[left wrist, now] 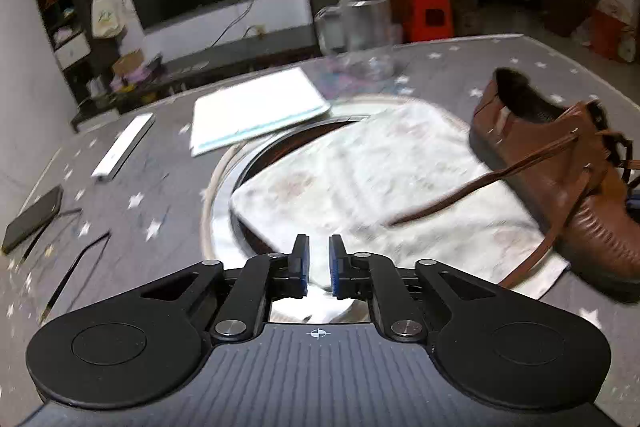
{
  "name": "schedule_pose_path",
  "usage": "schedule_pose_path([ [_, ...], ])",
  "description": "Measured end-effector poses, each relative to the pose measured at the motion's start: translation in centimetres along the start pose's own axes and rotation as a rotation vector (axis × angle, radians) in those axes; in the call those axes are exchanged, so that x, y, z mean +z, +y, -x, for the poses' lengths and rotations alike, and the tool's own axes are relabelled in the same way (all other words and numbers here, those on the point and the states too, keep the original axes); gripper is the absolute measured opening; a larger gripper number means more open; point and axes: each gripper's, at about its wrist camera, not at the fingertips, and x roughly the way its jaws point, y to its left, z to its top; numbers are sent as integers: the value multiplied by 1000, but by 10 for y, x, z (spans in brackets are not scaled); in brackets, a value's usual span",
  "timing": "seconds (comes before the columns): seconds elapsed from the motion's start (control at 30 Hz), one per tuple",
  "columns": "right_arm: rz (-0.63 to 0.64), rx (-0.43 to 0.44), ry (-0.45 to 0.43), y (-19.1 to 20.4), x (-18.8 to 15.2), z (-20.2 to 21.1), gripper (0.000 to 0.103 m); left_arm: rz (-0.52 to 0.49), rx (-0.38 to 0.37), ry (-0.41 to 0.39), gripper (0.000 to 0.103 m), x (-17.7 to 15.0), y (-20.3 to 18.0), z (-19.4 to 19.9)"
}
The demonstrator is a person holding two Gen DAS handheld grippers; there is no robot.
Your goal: Lace up shoes with both hands
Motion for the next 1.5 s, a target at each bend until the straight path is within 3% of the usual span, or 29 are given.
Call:
schedule_pose_path([
  [0.13,-5,-1,-1,0,-1,0,2,-113,-86,15,16,-13,-9,10],
  [0.2,-10,-4,0,0,-1,1,2,-243,-145,29,16,-20,-28,18],
  [0.3,-11,-4,1,1,-1,1,2,-365,-150,58,16,-27,-49,15],
  [0.57,-12,-8,14,2,4,1,2,-467,-203,133,19,-27,-59,-7],
  [0.73,-13,-11,24,2,8,1,2,-499,-247,133,19,-23,-58,-13],
  [0.83,-13,-13,30,3,10,1,2,-516,-280,136,6,-22,-58,-15],
  [0.97,-14,-16,37,3,14,1,2,-520,-279,103,2,-25,-61,-7],
  [1.17,9,-18,40,8,23,6,2,-480,-320,-28,2,-22,-61,37],
  [1.3,47,-12,6,16,36,18,3,-523,-357,-104,2,-8,-77,61],
  [1.4,61,-8,-35,17,43,26,16,-557,-385,-137,2,4,-97,66],
  [1.5,55,0,-70,14,46,30,17,-589,-411,-151,2,14,-116,66],
])
